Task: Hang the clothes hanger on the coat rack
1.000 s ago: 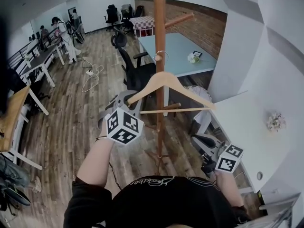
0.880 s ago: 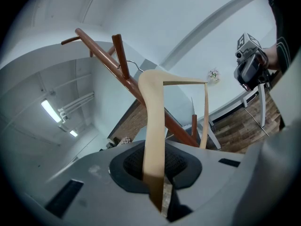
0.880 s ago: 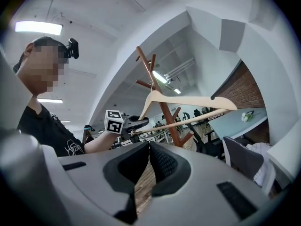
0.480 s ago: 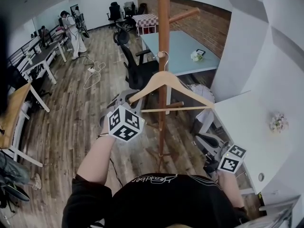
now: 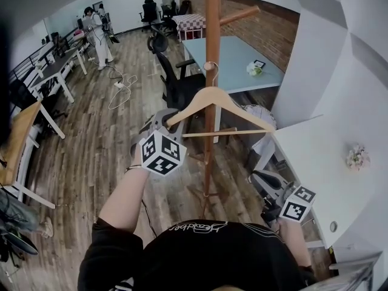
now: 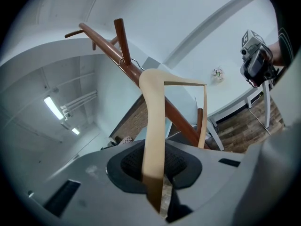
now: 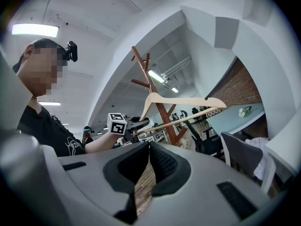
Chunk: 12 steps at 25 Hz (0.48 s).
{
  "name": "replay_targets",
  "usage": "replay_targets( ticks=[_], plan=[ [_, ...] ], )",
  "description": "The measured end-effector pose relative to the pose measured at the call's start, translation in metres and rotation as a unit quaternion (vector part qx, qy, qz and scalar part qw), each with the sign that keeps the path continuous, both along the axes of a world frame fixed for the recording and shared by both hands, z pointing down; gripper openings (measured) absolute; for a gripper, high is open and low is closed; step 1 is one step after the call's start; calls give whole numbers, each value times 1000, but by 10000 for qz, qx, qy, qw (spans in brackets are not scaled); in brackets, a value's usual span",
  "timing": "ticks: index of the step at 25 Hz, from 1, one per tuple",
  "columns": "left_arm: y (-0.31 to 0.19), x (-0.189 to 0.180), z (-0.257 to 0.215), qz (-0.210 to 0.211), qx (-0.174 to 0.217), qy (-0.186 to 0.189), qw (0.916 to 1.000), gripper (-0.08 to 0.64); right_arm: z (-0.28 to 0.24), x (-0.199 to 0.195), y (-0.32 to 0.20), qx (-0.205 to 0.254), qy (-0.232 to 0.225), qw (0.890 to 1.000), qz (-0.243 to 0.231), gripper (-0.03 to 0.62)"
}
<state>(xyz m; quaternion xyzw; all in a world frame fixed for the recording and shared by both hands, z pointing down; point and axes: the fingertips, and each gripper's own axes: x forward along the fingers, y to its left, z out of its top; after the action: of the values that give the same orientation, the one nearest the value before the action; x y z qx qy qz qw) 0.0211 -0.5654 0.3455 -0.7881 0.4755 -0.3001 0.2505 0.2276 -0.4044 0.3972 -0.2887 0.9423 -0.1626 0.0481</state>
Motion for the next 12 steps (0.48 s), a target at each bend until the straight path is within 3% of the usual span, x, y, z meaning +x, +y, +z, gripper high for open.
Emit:
replay_targets(
  ticks=[3,9,12],
  plan=[
    [0,1,-1,80,35,191,9998,51,7,2,1,-106,-42,9999,35,41],
    [2,-4,-14,325,378,740,9960,245,19,-6,0,-305,-20,9995,29,41],
    [9,-15,-14,319,510,952,9936,281,28,-15,2,-456,18,9990,-5,41]
  ],
)
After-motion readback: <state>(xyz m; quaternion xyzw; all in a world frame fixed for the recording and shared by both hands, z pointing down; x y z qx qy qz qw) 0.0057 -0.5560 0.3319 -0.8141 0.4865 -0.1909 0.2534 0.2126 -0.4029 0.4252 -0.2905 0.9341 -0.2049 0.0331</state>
